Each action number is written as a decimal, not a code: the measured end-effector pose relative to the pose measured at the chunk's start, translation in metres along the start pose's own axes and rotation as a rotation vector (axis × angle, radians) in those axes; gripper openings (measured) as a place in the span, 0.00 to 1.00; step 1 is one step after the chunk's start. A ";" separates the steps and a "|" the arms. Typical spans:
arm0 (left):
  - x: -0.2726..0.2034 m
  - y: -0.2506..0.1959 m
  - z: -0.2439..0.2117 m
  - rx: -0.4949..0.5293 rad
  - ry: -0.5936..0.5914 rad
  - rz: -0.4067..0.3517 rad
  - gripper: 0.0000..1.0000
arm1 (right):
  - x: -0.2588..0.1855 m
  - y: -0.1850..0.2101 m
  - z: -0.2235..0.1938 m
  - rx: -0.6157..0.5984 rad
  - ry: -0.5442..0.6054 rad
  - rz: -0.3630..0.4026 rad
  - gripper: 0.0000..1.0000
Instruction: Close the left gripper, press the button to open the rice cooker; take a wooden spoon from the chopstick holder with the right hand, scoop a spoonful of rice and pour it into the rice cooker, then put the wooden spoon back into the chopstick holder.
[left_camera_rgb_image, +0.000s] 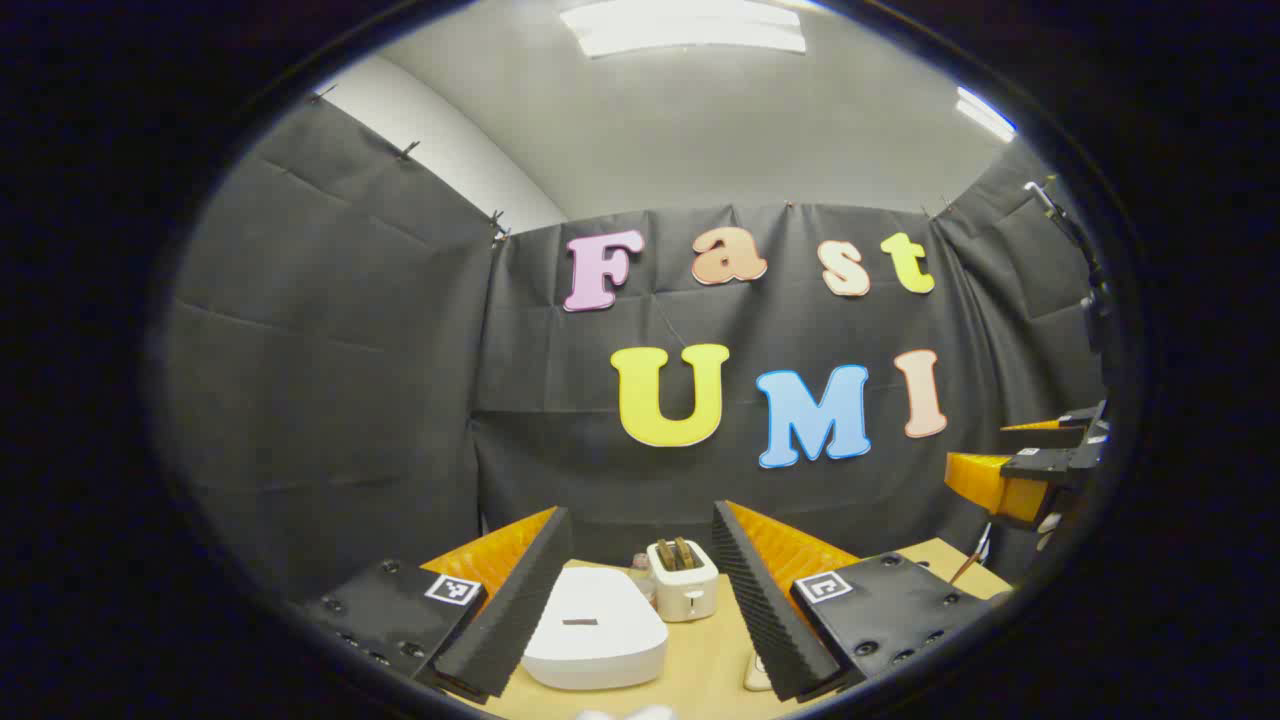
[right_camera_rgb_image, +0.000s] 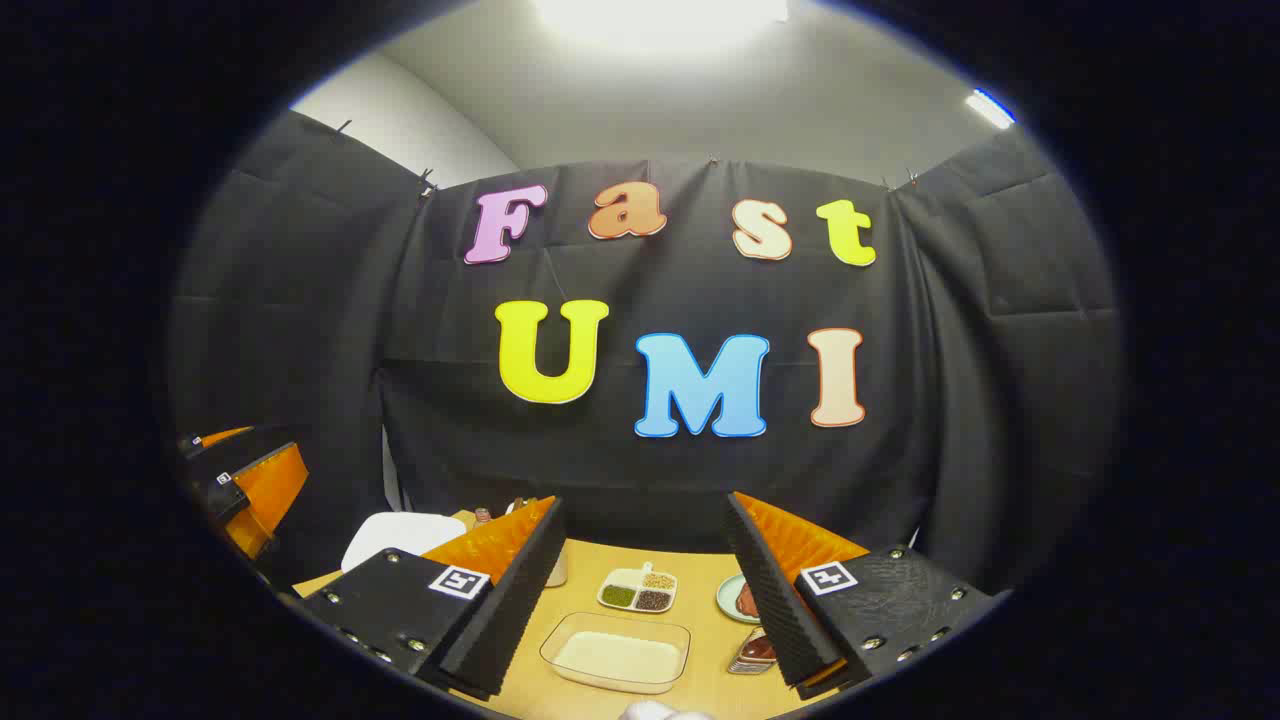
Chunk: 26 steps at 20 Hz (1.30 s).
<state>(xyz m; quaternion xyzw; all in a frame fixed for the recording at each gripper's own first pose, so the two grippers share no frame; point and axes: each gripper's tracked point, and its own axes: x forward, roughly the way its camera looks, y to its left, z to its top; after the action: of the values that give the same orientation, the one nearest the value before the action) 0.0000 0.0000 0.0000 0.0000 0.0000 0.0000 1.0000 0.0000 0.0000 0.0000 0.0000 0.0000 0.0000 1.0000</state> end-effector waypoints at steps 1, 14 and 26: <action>0.002 0.001 -0.001 -0.003 0.003 -0.001 0.96 | 0.000 0.001 0.000 0.006 0.003 -0.004 0.97; 0.027 0.010 -0.017 -0.018 0.042 -0.014 0.99 | 0.003 -0.011 -0.004 0.001 -0.008 -0.070 0.97; 0.054 0.013 -0.028 0.053 0.038 -0.006 0.92 | 0.010 -0.028 -0.021 -0.015 0.041 -0.107 0.97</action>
<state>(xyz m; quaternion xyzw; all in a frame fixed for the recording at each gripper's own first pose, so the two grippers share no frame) 0.0542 0.0125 -0.0282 0.0267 0.0190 -0.0032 0.9995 0.0096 -0.0277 -0.0213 -0.0076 0.0203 -0.0536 0.9983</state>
